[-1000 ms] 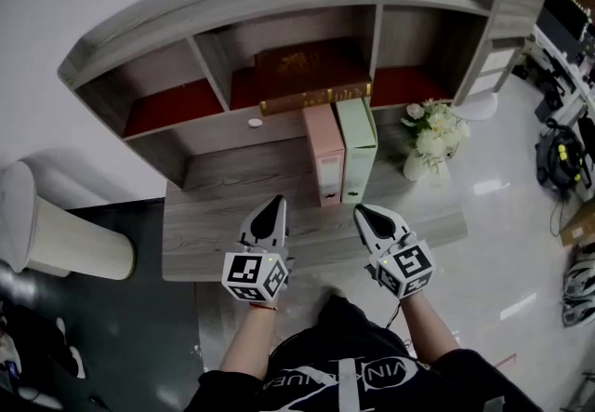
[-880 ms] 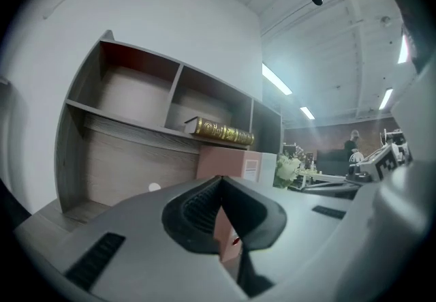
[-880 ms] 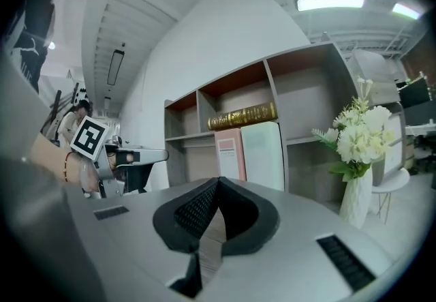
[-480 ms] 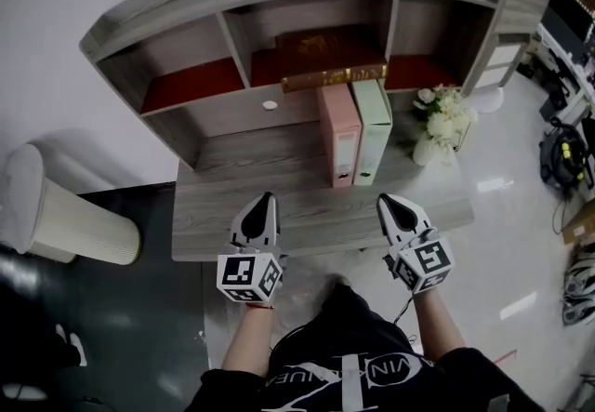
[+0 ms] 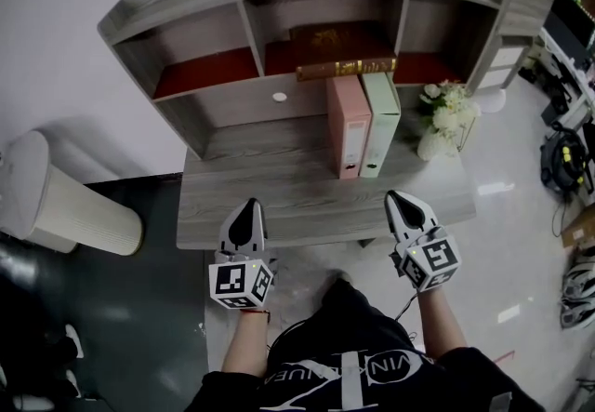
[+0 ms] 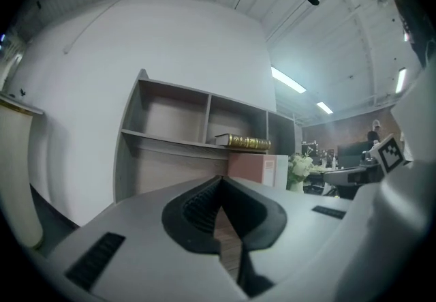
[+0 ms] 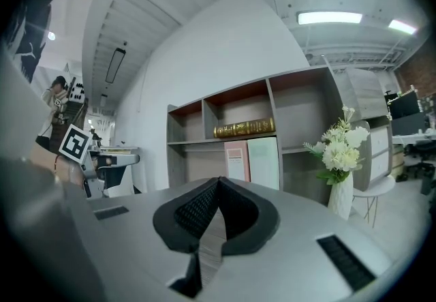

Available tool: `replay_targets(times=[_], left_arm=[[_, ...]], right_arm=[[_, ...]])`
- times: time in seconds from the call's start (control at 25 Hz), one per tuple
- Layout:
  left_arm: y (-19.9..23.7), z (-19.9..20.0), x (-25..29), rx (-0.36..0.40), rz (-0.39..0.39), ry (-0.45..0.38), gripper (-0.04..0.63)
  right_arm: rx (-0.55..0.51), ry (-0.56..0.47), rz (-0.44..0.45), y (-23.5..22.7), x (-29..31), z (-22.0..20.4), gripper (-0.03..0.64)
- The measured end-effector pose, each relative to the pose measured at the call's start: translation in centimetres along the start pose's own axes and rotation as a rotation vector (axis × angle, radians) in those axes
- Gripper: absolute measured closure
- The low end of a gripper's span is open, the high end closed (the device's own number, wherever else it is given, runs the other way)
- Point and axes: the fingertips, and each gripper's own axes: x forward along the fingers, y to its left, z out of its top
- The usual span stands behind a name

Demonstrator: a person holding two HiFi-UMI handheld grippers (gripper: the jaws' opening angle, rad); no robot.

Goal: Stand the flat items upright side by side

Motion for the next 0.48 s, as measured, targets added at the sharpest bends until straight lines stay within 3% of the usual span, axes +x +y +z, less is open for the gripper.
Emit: replay_targets(times=[0.48], left_arm=[[0.3, -1.5, -2.3, -0.029, 0.014, 0.029, 0.592]], right_arm=[[-0.032, -0.012, 0.003, 1.1, -1.0, 0.4, 0.607]])
